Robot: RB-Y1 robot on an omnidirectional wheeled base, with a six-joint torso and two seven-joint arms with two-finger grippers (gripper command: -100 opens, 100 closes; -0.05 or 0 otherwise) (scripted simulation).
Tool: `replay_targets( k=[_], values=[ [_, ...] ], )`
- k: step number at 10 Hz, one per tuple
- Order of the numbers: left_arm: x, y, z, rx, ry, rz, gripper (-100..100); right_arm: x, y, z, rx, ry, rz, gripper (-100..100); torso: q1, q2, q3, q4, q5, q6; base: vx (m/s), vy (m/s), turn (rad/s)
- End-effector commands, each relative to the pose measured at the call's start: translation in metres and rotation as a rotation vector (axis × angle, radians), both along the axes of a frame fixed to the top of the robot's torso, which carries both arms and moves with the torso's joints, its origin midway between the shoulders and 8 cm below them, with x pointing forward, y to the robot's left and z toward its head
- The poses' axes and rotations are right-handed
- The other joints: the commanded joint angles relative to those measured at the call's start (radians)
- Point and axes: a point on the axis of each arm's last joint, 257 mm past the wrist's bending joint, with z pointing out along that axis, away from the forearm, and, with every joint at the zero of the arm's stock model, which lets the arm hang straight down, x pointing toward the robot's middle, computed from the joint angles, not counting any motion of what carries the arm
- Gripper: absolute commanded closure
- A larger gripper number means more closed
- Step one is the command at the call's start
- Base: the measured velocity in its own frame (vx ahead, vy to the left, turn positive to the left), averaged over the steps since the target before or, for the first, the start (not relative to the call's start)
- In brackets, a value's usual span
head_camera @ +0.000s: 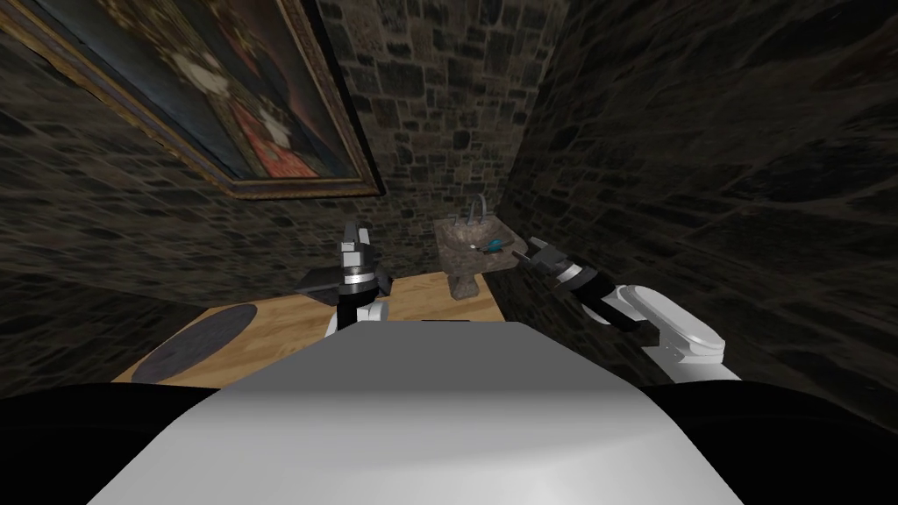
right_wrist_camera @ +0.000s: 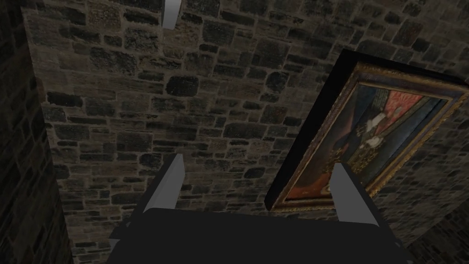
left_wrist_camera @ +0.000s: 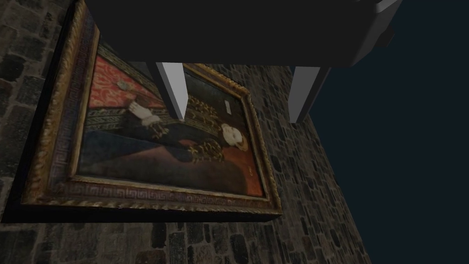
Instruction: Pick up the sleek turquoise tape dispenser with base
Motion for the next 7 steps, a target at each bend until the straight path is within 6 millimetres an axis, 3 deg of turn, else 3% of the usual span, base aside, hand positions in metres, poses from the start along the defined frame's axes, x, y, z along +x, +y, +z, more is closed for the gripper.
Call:
replay_targets(
  k=[1,6,7],
  values=[
    [0.0,0.0,0.0,0.0,0.0,0.0,0,0.004,-0.009,-0.012,-0.092,0.018,-0.001,-100,0.0,0.0,0.0,0.0,0.0,0.0,0.018,0.062,0.041],
    [0.0,0.0,0.0,0.0,0.0,0.0,0,0.008,-0.028,-0.034,-0.287,0.063,0.024,-100,0.0,-0.001,-0.001,0.0,0.0,0.0,0.023,0.055,0.043],
    [0.0,0.0,0.0,0.0,0.0,0.0,0,0.009,-0.039,-0.047,-0.36,0.087,0.027,-100,-0.001,-0.002,-0.001,-0.001,0.0,0.0,0.055,0.06,0.088]
  ],
)
